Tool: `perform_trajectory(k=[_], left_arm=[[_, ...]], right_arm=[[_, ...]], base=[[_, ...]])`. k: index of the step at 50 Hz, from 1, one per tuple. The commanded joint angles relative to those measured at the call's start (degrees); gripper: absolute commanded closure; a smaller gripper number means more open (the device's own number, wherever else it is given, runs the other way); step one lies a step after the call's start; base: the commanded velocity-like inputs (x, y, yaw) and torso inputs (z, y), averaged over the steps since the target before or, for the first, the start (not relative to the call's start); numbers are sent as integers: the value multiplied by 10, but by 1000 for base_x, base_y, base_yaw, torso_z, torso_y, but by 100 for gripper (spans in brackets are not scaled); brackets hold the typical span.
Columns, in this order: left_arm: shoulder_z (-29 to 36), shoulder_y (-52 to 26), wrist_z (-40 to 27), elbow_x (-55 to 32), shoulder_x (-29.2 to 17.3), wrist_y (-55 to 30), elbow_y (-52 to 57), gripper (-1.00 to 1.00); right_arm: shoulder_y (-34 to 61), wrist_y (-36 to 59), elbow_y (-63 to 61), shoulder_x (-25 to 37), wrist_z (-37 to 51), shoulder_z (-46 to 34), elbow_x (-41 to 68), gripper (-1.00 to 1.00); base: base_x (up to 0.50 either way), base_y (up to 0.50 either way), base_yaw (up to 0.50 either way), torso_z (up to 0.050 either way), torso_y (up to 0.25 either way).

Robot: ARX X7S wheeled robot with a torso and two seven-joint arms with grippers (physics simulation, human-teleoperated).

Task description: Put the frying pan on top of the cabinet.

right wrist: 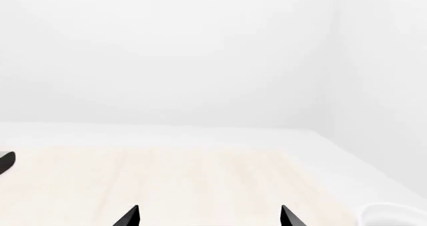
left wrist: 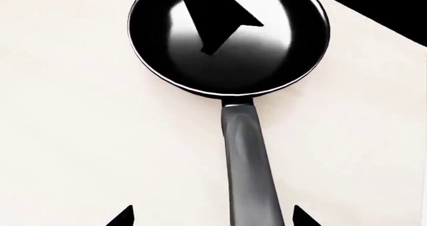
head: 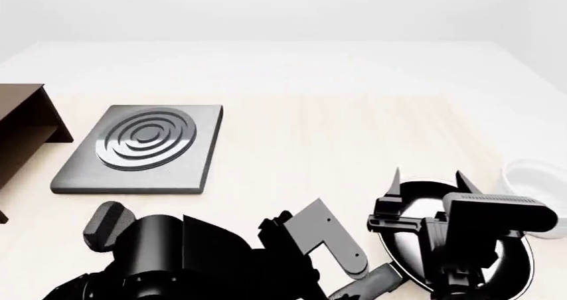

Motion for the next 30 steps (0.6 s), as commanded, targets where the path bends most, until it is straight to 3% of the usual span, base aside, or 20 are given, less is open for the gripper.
perform_trajectory(k=[1, 21, 30], left_arm=[[36, 7, 32, 32, 8, 19, -18, -100], [55, 28, 37, 8, 26, 21, -16, -100], [79, 32, 30, 31, 52, 15, -113, -100]], right_arm=[[-2, -4, 4, 4, 4, -5, 6, -100], [-4, -8, 9, 12, 12, -10, 18, -100], [-6, -10, 6, 15, 14, -14, 22, -100]], base=[[0, 0, 0, 0, 0], [0, 0, 0, 0, 0], [0, 0, 0, 0, 0]])
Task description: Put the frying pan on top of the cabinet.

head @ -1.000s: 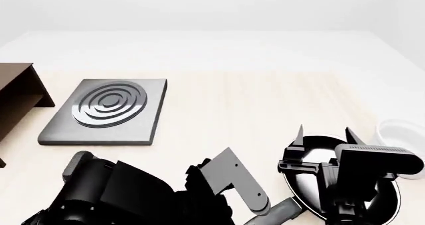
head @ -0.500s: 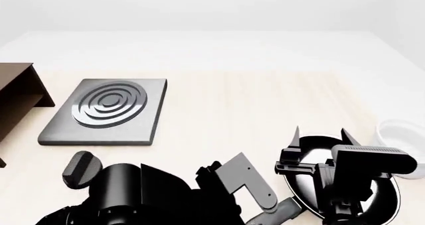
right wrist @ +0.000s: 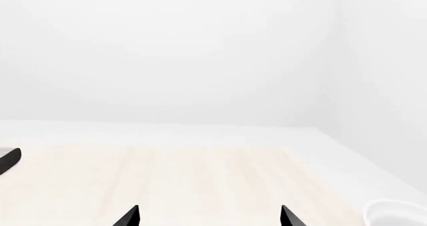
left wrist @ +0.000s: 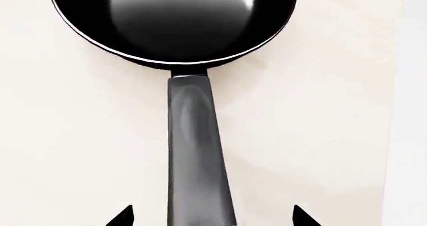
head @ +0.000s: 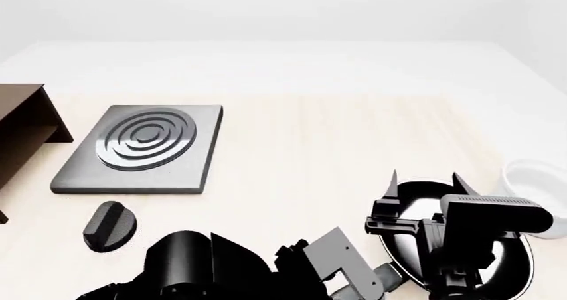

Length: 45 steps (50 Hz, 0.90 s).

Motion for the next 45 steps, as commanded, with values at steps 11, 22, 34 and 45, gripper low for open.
perform_trajectory(k=[11, 22, 34, 45], left_arm=[[1, 10, -57, -16, 40, -34, -120, 100], [16, 7, -50, -3, 36, -20, -112, 100], [-19, 3, -132, 2, -4, -14, -56, 100], [-86, -1, -140, -15, -125, 7, 2, 100]], right_arm=[[-5, -7, -1, 6, 7, -7, 10, -100], [-7, -13, 3, 8, 11, -11, 14, -100], [-4, -13, -1, 12, 17, -11, 18, -100], [-5, -9, -13, 18, 23, -7, 22, -100]], base=[[0, 0, 0, 0, 0], [0, 0, 0, 0, 0], [0, 0, 0, 0, 0], [1, 0, 0, 0, 0]])
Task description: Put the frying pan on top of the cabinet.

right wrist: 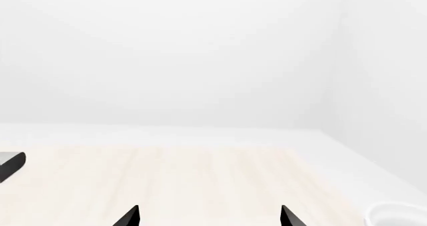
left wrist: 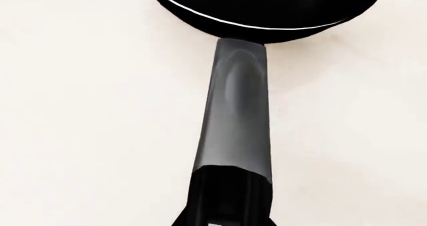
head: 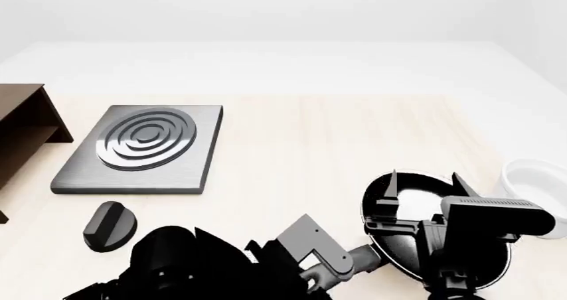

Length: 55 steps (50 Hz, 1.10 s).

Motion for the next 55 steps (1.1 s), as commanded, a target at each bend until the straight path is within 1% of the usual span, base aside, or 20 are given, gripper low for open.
perform_trajectory(k=[1, 8, 15, 17, 21, 25, 26, 29, 30, 31, 34, 35, 36, 38, 40, 44, 45, 47, 50, 55], left_arm=[[-71, -6, -33, 28, -104, 10, 49, 100], [-114, -9, -30, 18, -151, 30, 32, 100], [-158, -64, -17, 21, -158, 50, -39, 100], [-168, -88, -19, 23, -156, 51, -59, 100], [-196, -192, -14, 29, -145, 48, -133, 100], [-195, -283, 7, 51, -130, 40, -220, 100], [-181, -334, 22, 89, -118, 57, -281, 100], [-157, -414, 67, 139, -90, 83, -417, 100], [-143, -468, 102, 168, -67, 102, -503, 100], [-139, -473, 109, 173, -64, 107, -529, 100], [-92, -563, 184, 250, -7, 186, -741, 100], [-74, -598, 196, 285, 26, 236, -827, 100], [-80, -600, 200, 293, 28, 237, -855, 100], [-123, -594, 147, 334, 27, 230, -855, 100], [-192, -583, 97, 392, 24, 222, -856, 100], [-360, -572, 37, 516, 15, 218, -856, 100], [-387, -572, 43, 548, 18, 216, -856, 100], [-450, -562, 0, 604, 10, 227, -856, 100], [-509, -554, -26, 662, 5, 231, -856, 100], [-565, -547, -75, 709, -10, 234, -856, 100]], right_arm=[[1, 5, -11, 6, 6, 3, 4, -100], [4, 9, -14, 8, 10, 0, 4, -100], [9, 13, -15, 9, 11, -6, 4, -100], [10, 13, -14, 9, 12, -7, 5, -100], [12, 12, -10, 10, 12, -9, 6, -100], [12, 11, -9, 11, 12, -10, 7, -100], [12, 11, -9, 11, 12, -10, 7, -100], [13, 10, -6, 11, 13, -12, 8, -100], [13, 10, -5, 11, 12, -13, 8, -100], [13, 10, -5, 11, 13, -13, 8, -100], [14, 7, -1, 11, 13, -15, 8, -100], [15, 8, 0, 11, 13, -15, 9, -100], [15, 8, 0, 11, 13, -15, 9, -100], [15, 8, -1, 12, 14, -16, 10, -100], [15, 9, -2, 12, 14, -16, 10, -100], [13, 7, -1, 13, 16, -14, 12, -100], [13, 7, -1, 13, 16, -14, 12, -100], [13, 6, -1, 14, 16, -13, 13, -100], [12, 5, -1, 14, 17, -12, 14, -100], [12, 5, -2, 15, 18, -14, 15, -100]], base=[[0, 0, 0, 0, 0], [0, 0, 0, 0, 1], [0, 0, 0, 0, 1], [0, 0, 0, 0, 5], [0, 0, 0, 0, 3], [0, 0, 0, 0, 3], [0, 0, 0, 0, 0], [0, 0, 0, 0, 0], [0, 0, 0, 0, 11], [0, 0, 0, 0, 0], [0, 0, 0, 0, 0], [0, 0, 0, 0, 10], [0, 0, 0, 0, 0], [0, 0, 0, 0, 0], [0, 0, 0, 0, 0], [0, 0, 1, 0, 3], [0, 0, 0, 0, 0], [0, 0, 0, 0, 0], [0, 0, 0, 0, 0], [0, 0, 0, 0, 2]])
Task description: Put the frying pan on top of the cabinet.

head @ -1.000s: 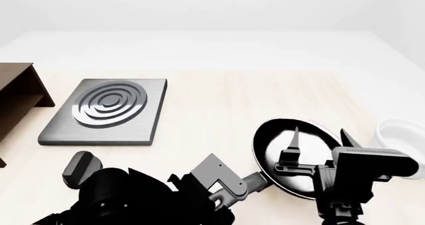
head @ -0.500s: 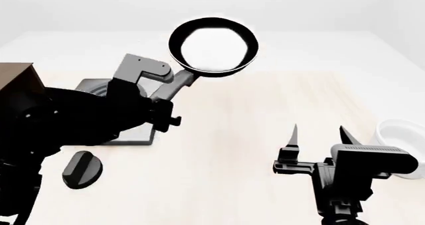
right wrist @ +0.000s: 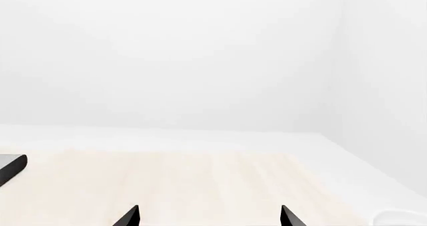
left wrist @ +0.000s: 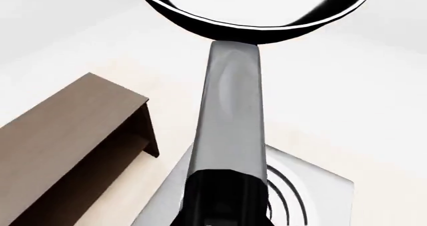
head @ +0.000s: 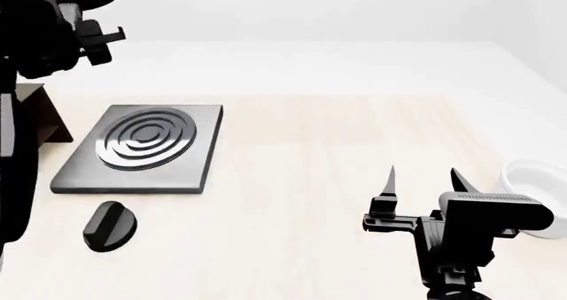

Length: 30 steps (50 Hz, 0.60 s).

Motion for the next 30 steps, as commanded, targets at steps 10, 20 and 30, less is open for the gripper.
perform_trajectory(k=[10, 20, 30], left_arm=[[-237, -17, -159, 218, -33, 29, -55, 100], [-237, -6, -178, 221, -41, 21, -55, 100], [-260, 7, -238, 219, -54, 18, -55, 100]], right_arm=[[0, 1, -3, 4, 6, -3, 5, -100], [-2, -2, -3, 6, 8, -2, 8, -100], [-4, -5, 0, 8, 10, -3, 10, -100]], base=[[0, 0, 0, 0, 1], [0, 0, -1, 2, 1], [0, 0, -1, 0, 1]])
